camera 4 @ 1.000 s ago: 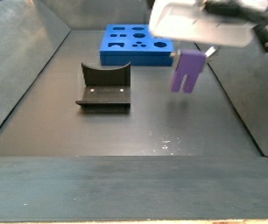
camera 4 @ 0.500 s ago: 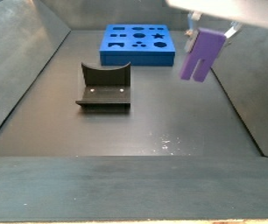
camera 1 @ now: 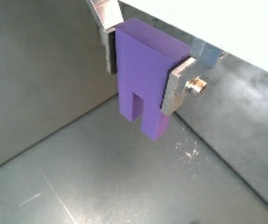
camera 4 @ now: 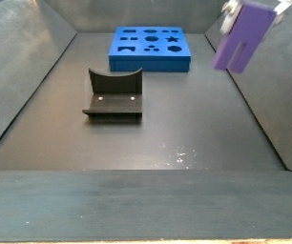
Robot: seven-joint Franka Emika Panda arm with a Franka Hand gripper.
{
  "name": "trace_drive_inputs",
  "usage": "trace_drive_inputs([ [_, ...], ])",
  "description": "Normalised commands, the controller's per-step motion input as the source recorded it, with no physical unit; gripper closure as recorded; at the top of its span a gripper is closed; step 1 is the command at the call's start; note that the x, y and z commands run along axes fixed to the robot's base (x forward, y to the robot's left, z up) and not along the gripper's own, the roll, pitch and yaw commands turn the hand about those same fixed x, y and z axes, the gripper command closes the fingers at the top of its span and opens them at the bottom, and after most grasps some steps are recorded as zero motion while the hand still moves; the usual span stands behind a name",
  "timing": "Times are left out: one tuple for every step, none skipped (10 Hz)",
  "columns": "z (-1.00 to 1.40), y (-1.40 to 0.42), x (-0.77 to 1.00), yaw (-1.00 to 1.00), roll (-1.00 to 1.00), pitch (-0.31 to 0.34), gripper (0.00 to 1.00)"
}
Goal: Pick up the double-square object. Rotate the double-square object. Move to above the board. Insert the double-square object.
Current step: Move to above the board.
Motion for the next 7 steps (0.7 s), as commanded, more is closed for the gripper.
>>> trace_drive_inputs([
  [1.0, 0.22, -0.13, -0.06, -0.19, 0.025, 1.0],
  [1.0, 0.22, -0.12, -0.06, -0.18, 0.034, 1.0],
  [1.0, 0.2, -0.11, -0.06, -0.15, 0.044, 1.0],
  [1.0, 0.2, -0.11, -0.05, -0.12, 0.055, 1.0],
  [1.0, 0.19, -0.1, -0.05, -0.09, 0.063, 1.0],
  [1.0, 0.18, -0.09, -0.05, -0.07, 0.067, 1.0],
  [1.0, 0.17, -0.09, -0.05, -0.06, 0.073, 1.0],
])
